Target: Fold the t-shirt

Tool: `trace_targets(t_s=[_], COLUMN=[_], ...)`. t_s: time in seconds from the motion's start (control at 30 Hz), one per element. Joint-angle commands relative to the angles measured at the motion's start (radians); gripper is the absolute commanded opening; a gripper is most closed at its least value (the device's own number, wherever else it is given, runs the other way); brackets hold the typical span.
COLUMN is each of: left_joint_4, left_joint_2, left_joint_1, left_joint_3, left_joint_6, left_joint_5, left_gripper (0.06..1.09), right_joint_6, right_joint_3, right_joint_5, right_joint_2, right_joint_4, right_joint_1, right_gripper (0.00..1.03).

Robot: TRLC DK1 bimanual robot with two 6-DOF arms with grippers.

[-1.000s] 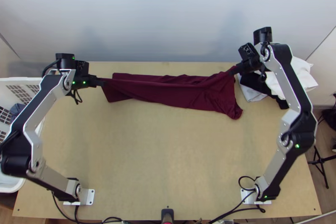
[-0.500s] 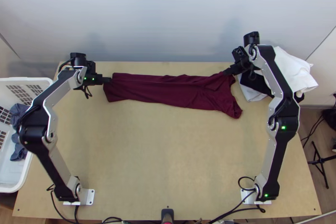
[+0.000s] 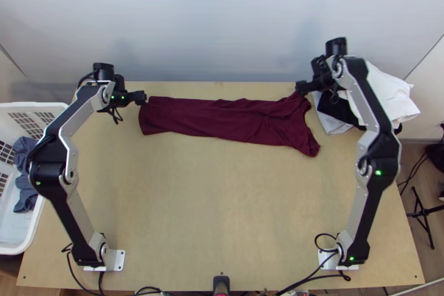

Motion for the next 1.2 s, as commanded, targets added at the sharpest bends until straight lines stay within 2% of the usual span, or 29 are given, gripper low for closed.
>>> trace_targets(t_s=[0.0,0.1,0.23,0.43,0.57,0.73,0.93,0.97,1.0,1.03,1.07,1.1,1.17], left_joint_4=[-0.039,-0.021,0.019,0.105,0.12,0.142,0.071,0.063,0.063,0.067,0.087,0.097,0.082], left_joint_2=[-0.11,-0.119,-0.087,-0.029,0.016,0.068,0.12,0.12,0.122,0.123,0.129,0.151,0.172], left_joint_1=[-0.001,-0.006,-0.011,-0.021,-0.026,-0.035,-0.049,-0.051,-0.052,-0.058,-0.061,-0.066,-0.067], left_joint_3=[-0.098,-0.153,-0.189,-0.184,-0.147,-0.109,-0.018,-0.017,-0.015,-0.017,-0.017,-0.009,0.011], left_joint_6=[-0.025,-0.036,-0.065,-0.115,-0.129,-0.118,-0.123,-0.125,-0.125,-0.122,-0.129,-0.146,-0.16], left_joint_5=[0.053,0.08,0.126,0.145,0.158,0.183,0.324,0.362,0.384,0.392,0.39,0.392,0.404], left_gripper=[1.04,1.04,1.04,1.04,1.04,1.04,1.01,0.94,0.8,0.52,0.17,0.1,0.09], right_joint_6=[0.097,0.136,0.14,0.171,0.193,0.223,0.268,0.275,0.283,0.289,0.308,0.32,0.347], right_joint_3=[-0.07,-0.148,-0.256,-0.28,-0.271,-0.335,-0.429,-0.441,-0.45,-0.455,-0.456,-0.45,-0.427], right_joint_5=[-0.025,-0.048,-0.048,-0.048,-0.048,-0.045,-0.044,-0.044,-0.044,-0.044,-0.045,-0.045,-0.045], right_joint_2=[-0.227,-0.375,-0.563,-0.773,-0.825,-0.836,-0.882,-0.886,-0.889,-0.894,-0.9,-0.908,-0.931], right_joint_4=[-0.002,-0.003,-0.003,-0.033,-0.083,-0.097,-0.095,-0.095,-0.095,-0.095,-0.095,-0.097,-0.097], right_joint_1=[0.011,0.029,0.078,0.193,0.239,0.21,0.218,0.218,0.218,0.218,0.219,0.225,0.251], right_gripper=[0.99,0.99,0.99,0.99,0.99,0.99,0.99,0.99,0.99,0.99,0.99,0.99,0.99])
